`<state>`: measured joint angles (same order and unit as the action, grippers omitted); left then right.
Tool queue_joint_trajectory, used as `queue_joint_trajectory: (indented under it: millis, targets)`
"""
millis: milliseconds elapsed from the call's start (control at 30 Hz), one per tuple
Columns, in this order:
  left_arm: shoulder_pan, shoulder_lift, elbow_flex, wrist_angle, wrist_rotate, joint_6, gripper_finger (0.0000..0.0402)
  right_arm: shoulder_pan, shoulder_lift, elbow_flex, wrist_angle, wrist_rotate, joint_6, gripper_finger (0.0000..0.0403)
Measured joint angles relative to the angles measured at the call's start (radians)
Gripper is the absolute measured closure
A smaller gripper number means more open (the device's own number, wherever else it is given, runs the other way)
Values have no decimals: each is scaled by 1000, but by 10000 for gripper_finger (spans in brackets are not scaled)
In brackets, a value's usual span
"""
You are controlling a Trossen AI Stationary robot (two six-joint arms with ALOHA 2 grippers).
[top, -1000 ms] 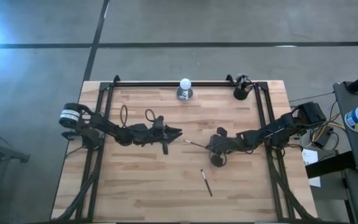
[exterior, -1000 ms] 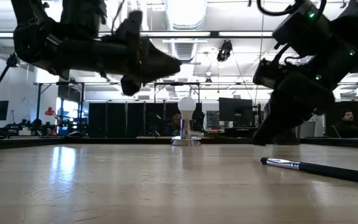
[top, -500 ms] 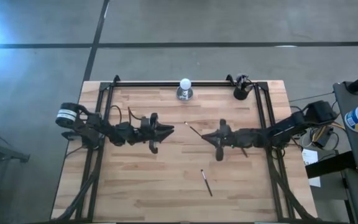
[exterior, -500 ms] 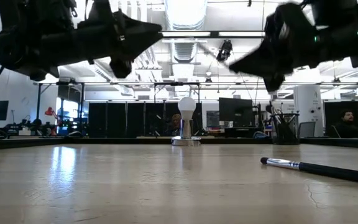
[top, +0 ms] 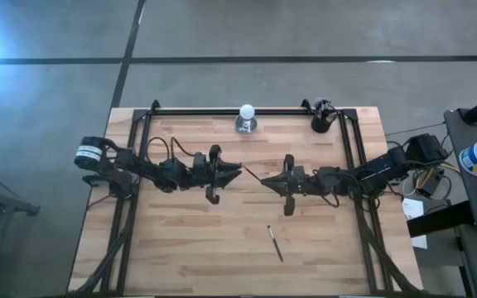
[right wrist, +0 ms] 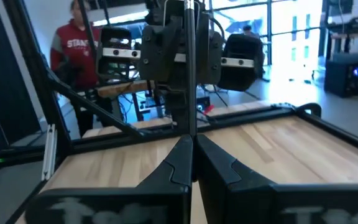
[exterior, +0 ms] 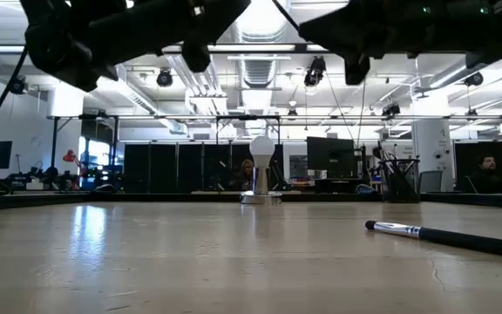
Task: Pick & Place Makeup Supplies
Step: Put the makeup brush into the makeup holder
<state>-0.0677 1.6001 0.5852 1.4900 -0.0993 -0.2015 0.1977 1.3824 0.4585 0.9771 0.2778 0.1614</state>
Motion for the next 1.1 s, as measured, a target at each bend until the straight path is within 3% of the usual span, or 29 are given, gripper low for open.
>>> queue_joint_trajectory:
  millis: [533,733,833,1100]
  targets:
    - [0,0,80,-32,84,35,328,1,22,15,-1,-25,-17,394]
    - [1,0,110,-101,82,54,382,1,26,19,-3,-28,-22,394]
    - [1,0,116,-122,82,48,389,2,21,19,-29,-29,-4,394]
    - [3,-45,168,-437,1,47,392,0,-72,19,-317,48,42,346]
